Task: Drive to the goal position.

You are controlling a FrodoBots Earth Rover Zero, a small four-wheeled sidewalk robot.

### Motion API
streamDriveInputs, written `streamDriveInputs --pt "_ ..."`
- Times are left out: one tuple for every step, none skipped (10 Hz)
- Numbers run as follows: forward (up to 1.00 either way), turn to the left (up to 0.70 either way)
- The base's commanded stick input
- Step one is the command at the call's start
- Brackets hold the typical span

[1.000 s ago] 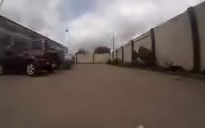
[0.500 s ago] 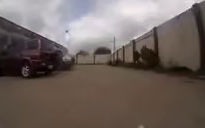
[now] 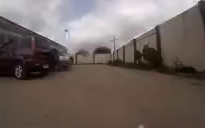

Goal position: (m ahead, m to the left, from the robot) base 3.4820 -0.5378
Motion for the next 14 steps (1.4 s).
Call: streamDriveInputs --pt "0.7 0.06" --pt "0.7 0.05" --pt "0.7 0.02" --pt "0.7 0.02" --pt "0.7 0.03" --pt "0.7 0.03" --pt "0.7 0.01" --pt "0.7 0.0" --pt "0.7 0.0" --pt "0.7 0.0" --pt "0.7 0.0" --pt "0.7 0.0" --pt "0.7 0.0" --pt "0.7 0.0"
